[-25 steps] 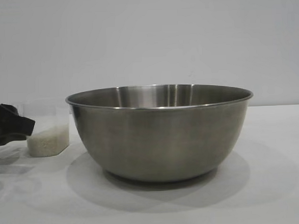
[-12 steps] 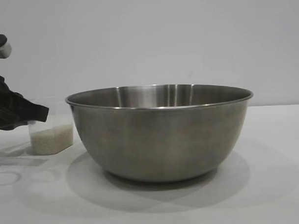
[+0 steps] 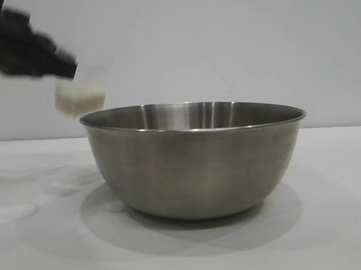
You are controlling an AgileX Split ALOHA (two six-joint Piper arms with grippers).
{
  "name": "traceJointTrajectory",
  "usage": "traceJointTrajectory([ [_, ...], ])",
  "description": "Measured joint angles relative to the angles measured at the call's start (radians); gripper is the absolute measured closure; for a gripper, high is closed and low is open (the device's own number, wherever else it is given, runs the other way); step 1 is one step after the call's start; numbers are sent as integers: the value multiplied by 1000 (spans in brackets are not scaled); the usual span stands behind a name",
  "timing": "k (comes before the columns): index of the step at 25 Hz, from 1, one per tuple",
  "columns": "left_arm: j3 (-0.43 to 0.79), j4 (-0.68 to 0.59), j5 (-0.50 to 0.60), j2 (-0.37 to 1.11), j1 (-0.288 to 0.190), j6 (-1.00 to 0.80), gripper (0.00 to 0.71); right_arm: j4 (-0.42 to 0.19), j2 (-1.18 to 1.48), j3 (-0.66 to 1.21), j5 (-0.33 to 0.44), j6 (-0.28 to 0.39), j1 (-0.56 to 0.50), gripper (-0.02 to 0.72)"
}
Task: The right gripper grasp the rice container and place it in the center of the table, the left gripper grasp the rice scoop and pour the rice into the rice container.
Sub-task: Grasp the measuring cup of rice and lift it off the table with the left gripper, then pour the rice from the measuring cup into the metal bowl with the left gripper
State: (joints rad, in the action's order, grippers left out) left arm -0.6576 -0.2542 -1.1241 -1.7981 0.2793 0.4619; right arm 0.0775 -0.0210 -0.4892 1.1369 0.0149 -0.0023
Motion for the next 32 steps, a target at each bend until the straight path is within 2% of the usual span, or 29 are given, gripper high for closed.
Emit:
traceJointTrajectory([
  [5,-103,-256,131,59,8,355,710,0,0,0,0,0,0,349],
  [8,-143,-337,220,63,46,526,710,0,0,0,0,0,0,349],
  [12,-156,-382,328,63,119,793,710,0,0,0,0,0,0,349],
  [16,-157,-483,371,63,170,961,710,0,0,0,0,0,0,349],
  [21,-160,-507,390,63,223,1211,710,0,0,0,0,0,0,349],
  [22,-162,-507,390,63,227,1269,710,0,0,0,0,0,0,398],
  [29,-162,-519,390,63,229,1493,710,0,0,0,0,0,0,400],
  [32,-162,-519,388,63,229,1531,710,0,0,0,0,0,0,400],
])
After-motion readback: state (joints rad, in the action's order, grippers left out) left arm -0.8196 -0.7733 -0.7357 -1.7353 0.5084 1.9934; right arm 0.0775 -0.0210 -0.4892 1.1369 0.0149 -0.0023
